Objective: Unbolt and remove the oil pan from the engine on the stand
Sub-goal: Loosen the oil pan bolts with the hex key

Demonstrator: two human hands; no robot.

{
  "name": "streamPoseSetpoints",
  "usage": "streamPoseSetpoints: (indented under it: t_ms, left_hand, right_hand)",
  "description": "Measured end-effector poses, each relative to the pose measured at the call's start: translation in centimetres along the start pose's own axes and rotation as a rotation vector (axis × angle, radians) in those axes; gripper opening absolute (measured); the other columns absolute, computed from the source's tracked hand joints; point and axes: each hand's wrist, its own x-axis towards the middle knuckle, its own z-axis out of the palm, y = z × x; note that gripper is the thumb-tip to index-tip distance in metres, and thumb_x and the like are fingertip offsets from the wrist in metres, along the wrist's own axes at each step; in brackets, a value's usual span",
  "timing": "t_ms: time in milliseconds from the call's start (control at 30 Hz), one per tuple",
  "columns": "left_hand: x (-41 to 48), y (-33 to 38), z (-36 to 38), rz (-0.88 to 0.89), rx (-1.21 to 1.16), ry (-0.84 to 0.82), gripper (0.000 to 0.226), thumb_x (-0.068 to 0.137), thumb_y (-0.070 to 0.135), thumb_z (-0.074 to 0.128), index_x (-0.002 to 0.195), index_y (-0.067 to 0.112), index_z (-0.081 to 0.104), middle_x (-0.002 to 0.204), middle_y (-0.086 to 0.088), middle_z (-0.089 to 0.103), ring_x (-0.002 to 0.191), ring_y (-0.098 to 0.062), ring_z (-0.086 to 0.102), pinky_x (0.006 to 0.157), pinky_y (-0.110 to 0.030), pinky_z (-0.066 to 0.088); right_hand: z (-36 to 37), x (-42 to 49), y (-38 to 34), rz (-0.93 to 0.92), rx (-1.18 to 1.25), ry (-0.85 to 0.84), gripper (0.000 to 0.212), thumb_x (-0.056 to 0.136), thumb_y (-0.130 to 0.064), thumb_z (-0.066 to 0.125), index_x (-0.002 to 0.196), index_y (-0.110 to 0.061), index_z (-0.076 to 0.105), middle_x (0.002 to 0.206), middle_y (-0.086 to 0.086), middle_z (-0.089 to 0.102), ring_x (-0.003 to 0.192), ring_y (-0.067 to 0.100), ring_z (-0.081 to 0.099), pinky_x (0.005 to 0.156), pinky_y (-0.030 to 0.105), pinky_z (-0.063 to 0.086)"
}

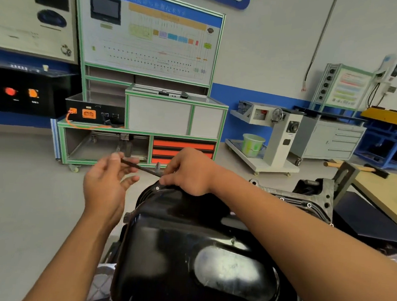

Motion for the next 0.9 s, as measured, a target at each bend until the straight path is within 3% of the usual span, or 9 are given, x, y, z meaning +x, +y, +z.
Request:
streamPoseSetpoints:
  t_ms: [67, 167, 367, 467, 533, 633, 700, 800, 900]
  left_hand:
    - [-1.3, -0.5, -2.7, -0.036, 0.112, -0.017, 0.022, 0.105, 0.017, 0.046, 0.093, 0.012, 0.063, 0.081, -0.006, 0.073, 0.068, -0.012, 0.064, 0.053, -0.019, 0.054]
    - [-2.7, -0.9, -6.0, -0.086, 0.342, -0.108, 0.020, 0.101, 0.017, 0.054, 0.091, 0.004, 0.067, 0.071, -0.004, 0.072, 0.065, -0.014, 0.062, 0.053, -0.022, 0.053]
    - [-3.9, 0.7, -6.4, -0.058, 0.799, -0.494, 0.019, 0.099, 0.017, 0.056, 0.091, 0.014, 0.073, 0.081, -0.018, 0.071, 0.064, -0.029, 0.058, 0.053, -0.032, 0.048]
    - [-3.4, 1.8, -4.8, 0.005, 0.898, -0.609, 0.020, 0.101, 0.017, 0.054, 0.092, 0.006, 0.067, 0.083, -0.024, 0.069, 0.077, -0.045, 0.063, 0.066, -0.050, 0.054]
    - [-2.9, 2.3, -4.3, 0.067, 1.007, -0.649, 0.024, 0.102, 0.021, 0.052, 0.088, 0.009, 0.066, 0.081, -0.017, 0.069, 0.080, -0.040, 0.063, 0.074, -0.051, 0.052]
    - [-2.9, 2.2, -4.4, 0.090, 1.045, -0.646, 0.027, 0.103, 0.023, 0.050, 0.085, 0.009, 0.064, 0.079, -0.016, 0.067, 0.079, -0.039, 0.062, 0.074, -0.052, 0.052]
    - [-3.3, 1.8, -4.5, 0.058, 0.977, -0.613, 0.029, 0.103, 0.023, 0.051, 0.084, 0.004, 0.063, 0.078, -0.021, 0.067, 0.075, -0.043, 0.062, 0.070, -0.054, 0.052]
    - [-3.5, 1.6, -3.3, 0.056, 0.838, -0.551, 0.040, 0.102, 0.031, 0.051, 0.081, -0.003, 0.057, 0.072, -0.017, 0.063, 0.068, -0.027, 0.058, 0.069, -0.044, 0.047]
    - [-3.6, 2.9, -1.1, 0.142, 0.878, -0.590, 0.050, 0.104, 0.037, 0.042, 0.073, -0.002, 0.047, 0.065, -0.008, 0.044, 0.063, -0.016, 0.042, 0.067, -0.035, 0.033]
  right_hand:
    - [-0.2, 0.1, -0.2, 0.001, -0.001, -0.058, 0.011, 0.087, -0.019, 0.076, 0.094, -0.012, 0.081, 0.074, -0.010, 0.067, 0.072, 0.004, 0.059, 0.074, 0.020, 0.041]
    - [-0.5, 0.2, -0.9, -0.010, -0.088, -0.156, 0.017, 0.091, -0.020, 0.072, 0.103, -0.010, 0.079, 0.092, -0.005, 0.071, 0.084, 0.007, 0.062, 0.079, 0.017, 0.039]
    - [-0.7, -0.8, -2.6, -0.064, -0.377, -0.244, 0.032, 0.102, -0.017, 0.047, 0.108, -0.003, 0.075, 0.115, 0.006, 0.072, 0.097, 0.018, 0.059, 0.076, 0.021, 0.035]
    - [-0.4, -2.3, -2.7, -0.068, -0.342, -0.136, 0.033, 0.100, -0.015, 0.045, 0.096, 0.002, 0.073, 0.100, 0.012, 0.071, 0.088, 0.026, 0.058, 0.072, 0.030, 0.041]
    - [-0.3, -3.8, -2.4, -0.087, -0.222, -0.002, 0.028, 0.098, -0.018, 0.052, 0.097, -0.003, 0.076, 0.095, 0.008, 0.073, 0.083, 0.022, 0.060, 0.072, 0.030, 0.046]
    - [-0.6, -6.7, -1.0, -0.140, -0.064, 0.213, 0.019, 0.095, -0.024, 0.062, 0.094, -0.013, 0.077, 0.078, -0.009, 0.063, 0.071, 0.008, 0.053, 0.061, 0.018, 0.038]
    - [-1.0, -8.5, 0.5, -0.143, 0.032, 0.318, 0.015, 0.093, -0.021, 0.065, 0.086, -0.014, 0.076, 0.069, -0.009, 0.061, 0.065, 0.007, 0.052, 0.063, 0.024, 0.042]
    - [-1.2, -10.6, 2.1, -0.108, 0.046, 0.380, 0.015, 0.093, -0.019, 0.065, 0.082, -0.016, 0.075, 0.065, -0.008, 0.063, 0.060, 0.005, 0.051, 0.064, 0.024, 0.043]
    - [-1.1, -11.7, 2.5, -0.101, 0.068, 0.401, 0.018, 0.093, -0.019, 0.066, 0.077, -0.016, 0.074, 0.066, -0.004, 0.065, 0.058, 0.004, 0.051, 0.065, 0.026, 0.044]
